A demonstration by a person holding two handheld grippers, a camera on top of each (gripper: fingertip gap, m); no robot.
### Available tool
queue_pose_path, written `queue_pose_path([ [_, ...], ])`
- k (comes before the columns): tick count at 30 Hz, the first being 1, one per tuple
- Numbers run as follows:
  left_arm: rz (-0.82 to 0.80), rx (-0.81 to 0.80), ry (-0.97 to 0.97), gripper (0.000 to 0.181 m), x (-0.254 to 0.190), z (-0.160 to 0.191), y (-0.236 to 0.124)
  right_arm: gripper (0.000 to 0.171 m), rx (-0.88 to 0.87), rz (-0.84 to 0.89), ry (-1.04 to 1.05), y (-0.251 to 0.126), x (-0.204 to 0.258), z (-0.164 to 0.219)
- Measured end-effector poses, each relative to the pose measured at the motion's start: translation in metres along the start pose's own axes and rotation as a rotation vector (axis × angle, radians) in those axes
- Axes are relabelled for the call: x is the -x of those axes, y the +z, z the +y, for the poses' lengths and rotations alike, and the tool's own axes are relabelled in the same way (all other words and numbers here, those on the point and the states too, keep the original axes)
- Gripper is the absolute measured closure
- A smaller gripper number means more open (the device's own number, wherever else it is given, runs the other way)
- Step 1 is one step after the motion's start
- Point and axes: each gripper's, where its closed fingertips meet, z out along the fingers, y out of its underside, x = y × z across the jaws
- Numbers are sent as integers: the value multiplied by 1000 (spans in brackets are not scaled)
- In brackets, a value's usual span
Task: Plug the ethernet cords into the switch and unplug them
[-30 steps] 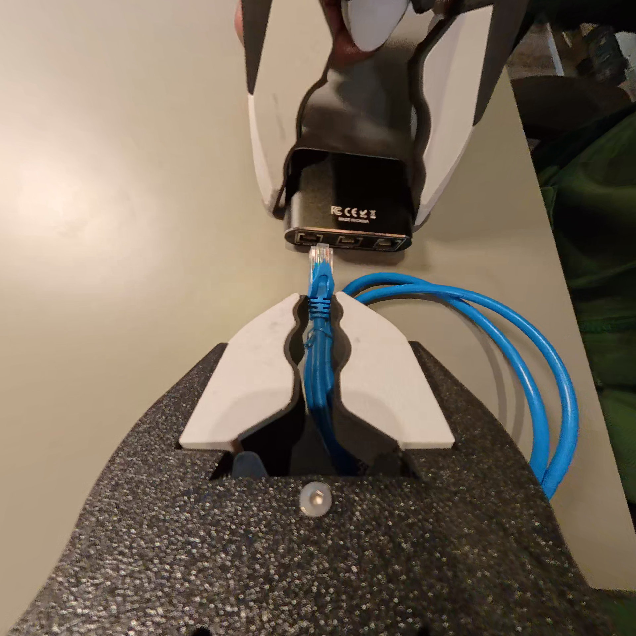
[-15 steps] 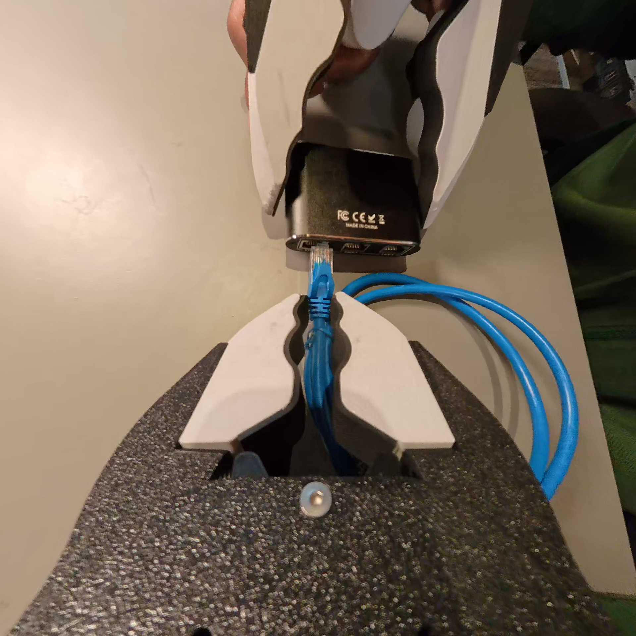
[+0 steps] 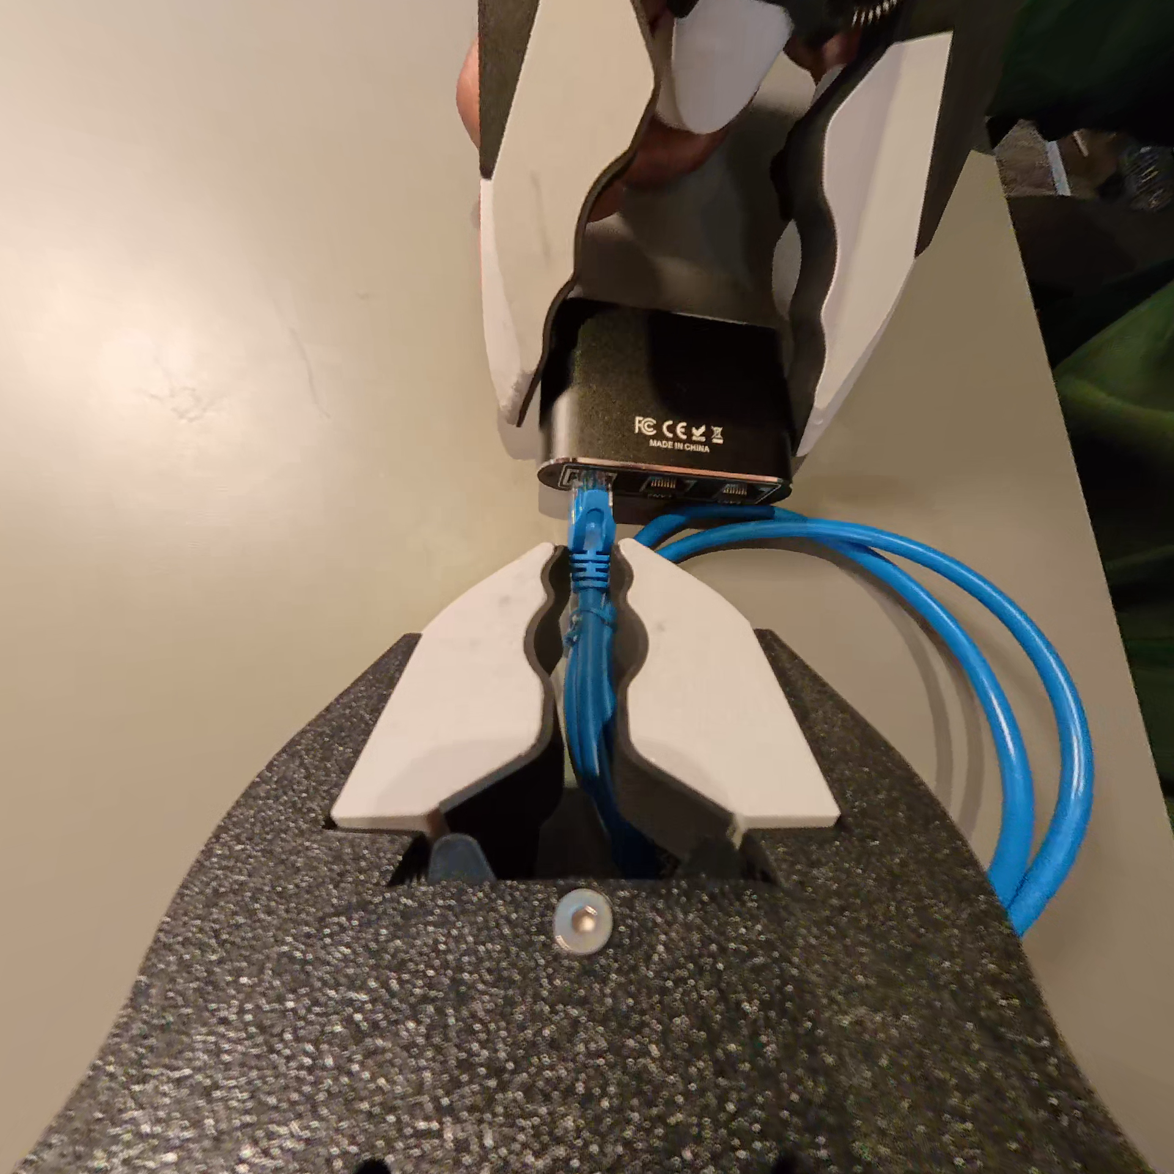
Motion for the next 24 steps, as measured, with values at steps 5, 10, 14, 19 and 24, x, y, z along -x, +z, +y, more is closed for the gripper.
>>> queue_pose_path([
  [5, -1, -3, 9, 169, 1, -1, 1, 84, 11, -5, 5, 1, 0, 1],
  [10, -8, 5, 15, 169, 1, -1, 1, 85, 15, -14, 8, 1, 0, 0],
  [14, -8, -2, 11, 169, 2, -2, 2, 86, 31, -27, 5, 4, 1, 1],
  [19, 1, -8, 2, 169, 2, -2, 2, 86, 33, -39, 5, 5, 1, 1],
  [24, 7, -10, 1, 170, 2, -2, 3, 86, 32, -48, 17, 5, 1, 0],
])
